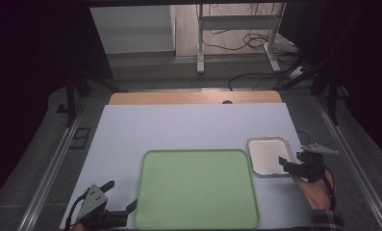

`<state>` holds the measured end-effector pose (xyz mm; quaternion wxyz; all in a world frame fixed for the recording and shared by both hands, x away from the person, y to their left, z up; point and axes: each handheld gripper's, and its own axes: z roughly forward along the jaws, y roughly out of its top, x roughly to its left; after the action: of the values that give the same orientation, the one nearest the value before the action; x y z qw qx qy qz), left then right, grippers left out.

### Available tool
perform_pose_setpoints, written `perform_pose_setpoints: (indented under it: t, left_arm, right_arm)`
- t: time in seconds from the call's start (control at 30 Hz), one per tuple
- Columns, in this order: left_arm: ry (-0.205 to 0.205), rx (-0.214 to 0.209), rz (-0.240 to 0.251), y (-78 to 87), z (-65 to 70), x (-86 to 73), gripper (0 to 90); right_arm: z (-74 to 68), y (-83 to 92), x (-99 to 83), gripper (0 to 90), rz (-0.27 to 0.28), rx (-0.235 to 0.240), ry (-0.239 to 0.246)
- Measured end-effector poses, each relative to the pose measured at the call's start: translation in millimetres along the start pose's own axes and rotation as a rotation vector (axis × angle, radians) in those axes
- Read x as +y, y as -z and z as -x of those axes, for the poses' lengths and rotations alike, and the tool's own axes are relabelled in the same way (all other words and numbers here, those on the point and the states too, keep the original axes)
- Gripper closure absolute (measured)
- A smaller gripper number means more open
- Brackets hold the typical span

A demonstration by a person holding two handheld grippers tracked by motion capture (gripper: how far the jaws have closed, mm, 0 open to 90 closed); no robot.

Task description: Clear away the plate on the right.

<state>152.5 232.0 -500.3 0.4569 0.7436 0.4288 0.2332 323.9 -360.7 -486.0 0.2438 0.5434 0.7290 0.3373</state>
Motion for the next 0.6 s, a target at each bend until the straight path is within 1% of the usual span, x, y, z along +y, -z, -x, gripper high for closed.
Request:
perform_pose_setpoints:
  t: [0.13,0.17,0.23,0.3,0.33,0.37,0.4,0.43,0.47,0.5,0.6]
  left_arm:
    - [0.004,-0.001,0.001,0.0,-0.4,-0.1,2.5]
    - [0.005,-0.002,0.001,0.0,-0.5,0.0,2.5]
    - [0.005,-0.002,0.001,0.0,-0.5,0.0,2.5]
    - [0.004,-0.002,0.001,-0.1,-0.5,0.0,2.5]
    - [0.004,-0.002,0.001,-0.1,-0.5,0.0,2.5]
    - [0.004,-0.002,0.001,-0.1,-0.4,0.0,2.5]
    - [0.004,-0.002,0.001,-0.1,-0.4,0.0,2.5]
    - [0.004,-0.002,0.001,-0.1,-0.4,0.0,2.5]
    - [0.004,-0.002,0.001,-0.2,-0.4,0.0,2.5]
    - [0.003,-0.002,0.000,-0.3,-0.4,0.0,2.5]
    - [0.005,-0.002,0.001,-0.3,-0.5,0.0,2.5]
  right_arm:
    - [11.5,-5.0,1.7,22.3,-0.011,-0.033,-0.029]
    - [17.3,-7.5,2.2,23.5,-0.016,-0.044,-0.038]
    - [19.2,-8.2,2.4,24.9,-0.018,-0.046,-0.042]
    - [23.2,-9.9,3.2,30.8,-0.027,-0.047,-0.046]
    - [26.7,-11.3,4.4,37.0,-0.034,-0.037,-0.052]
    - [26.7,-11.3,4.4,37.0,-0.034,-0.037,-0.052]
    - [29.6,-13.5,5.5,42.4,-0.047,-0.023,-0.058]
    - [31.1,-14.8,6.0,45.0,-0.056,-0.015,-0.059]
    - [31.1,-14.8,6.0,45.0,-0.056,-0.015,-0.059]
    - [34.3,-18.2,6.9,49.0,-0.071,0.001,-0.066]
    - [38.7,-23.4,8.0,55.4,-0.094,0.020,-0.072]
